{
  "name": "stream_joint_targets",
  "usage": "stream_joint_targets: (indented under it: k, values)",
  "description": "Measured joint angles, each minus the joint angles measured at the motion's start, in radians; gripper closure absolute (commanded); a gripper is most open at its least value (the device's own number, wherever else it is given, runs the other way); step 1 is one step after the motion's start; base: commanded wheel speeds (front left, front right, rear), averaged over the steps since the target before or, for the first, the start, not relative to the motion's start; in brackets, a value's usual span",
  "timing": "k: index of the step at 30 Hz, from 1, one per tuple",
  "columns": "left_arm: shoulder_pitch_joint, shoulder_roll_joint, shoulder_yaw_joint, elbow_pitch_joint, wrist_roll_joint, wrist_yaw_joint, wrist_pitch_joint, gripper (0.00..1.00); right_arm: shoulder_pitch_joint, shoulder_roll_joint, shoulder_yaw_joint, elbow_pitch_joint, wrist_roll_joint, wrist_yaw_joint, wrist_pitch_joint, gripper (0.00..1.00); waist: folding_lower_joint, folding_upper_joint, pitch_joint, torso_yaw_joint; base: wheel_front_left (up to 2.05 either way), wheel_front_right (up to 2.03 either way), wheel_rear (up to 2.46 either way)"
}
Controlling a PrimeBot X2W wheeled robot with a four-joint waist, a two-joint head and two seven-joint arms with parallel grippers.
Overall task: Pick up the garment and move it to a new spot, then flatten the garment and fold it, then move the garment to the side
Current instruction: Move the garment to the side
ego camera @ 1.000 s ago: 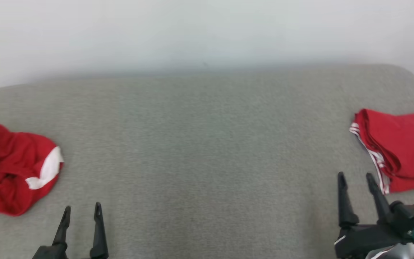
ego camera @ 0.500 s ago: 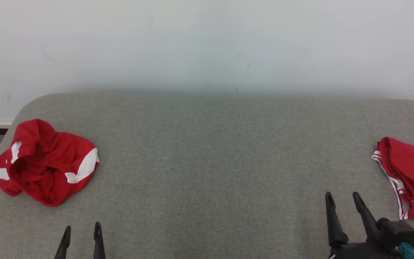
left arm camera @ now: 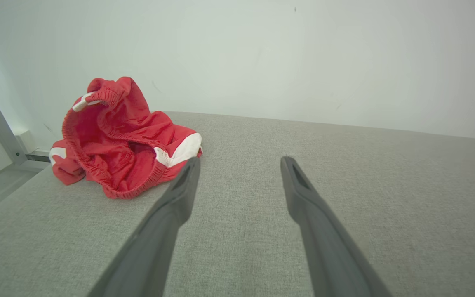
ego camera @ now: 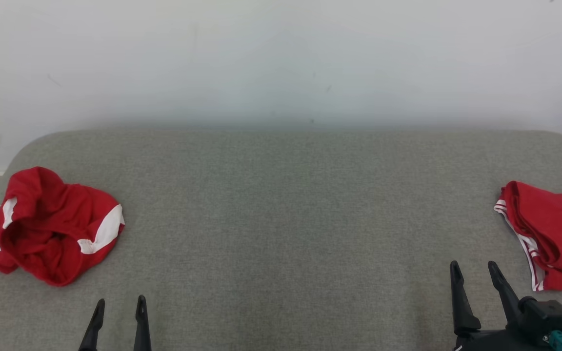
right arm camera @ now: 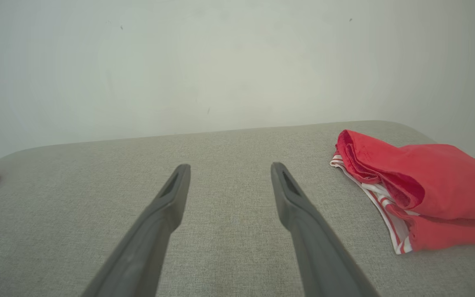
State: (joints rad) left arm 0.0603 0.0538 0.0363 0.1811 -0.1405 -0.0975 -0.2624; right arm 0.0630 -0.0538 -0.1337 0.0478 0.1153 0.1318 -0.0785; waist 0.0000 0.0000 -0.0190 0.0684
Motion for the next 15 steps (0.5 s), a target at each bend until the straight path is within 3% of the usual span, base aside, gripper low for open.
stream_joint_targets:
  k: [15]
  values:
    - [-0.005,-0.002,0.000,-0.004,0.010,-0.007,0.000,0.00,-0.001,0.001,-0.011,0.000,0.004,0.000,0.003,0.00,0.0000,0.0000,0.005,-0.034,0.00,0.00,0.00]
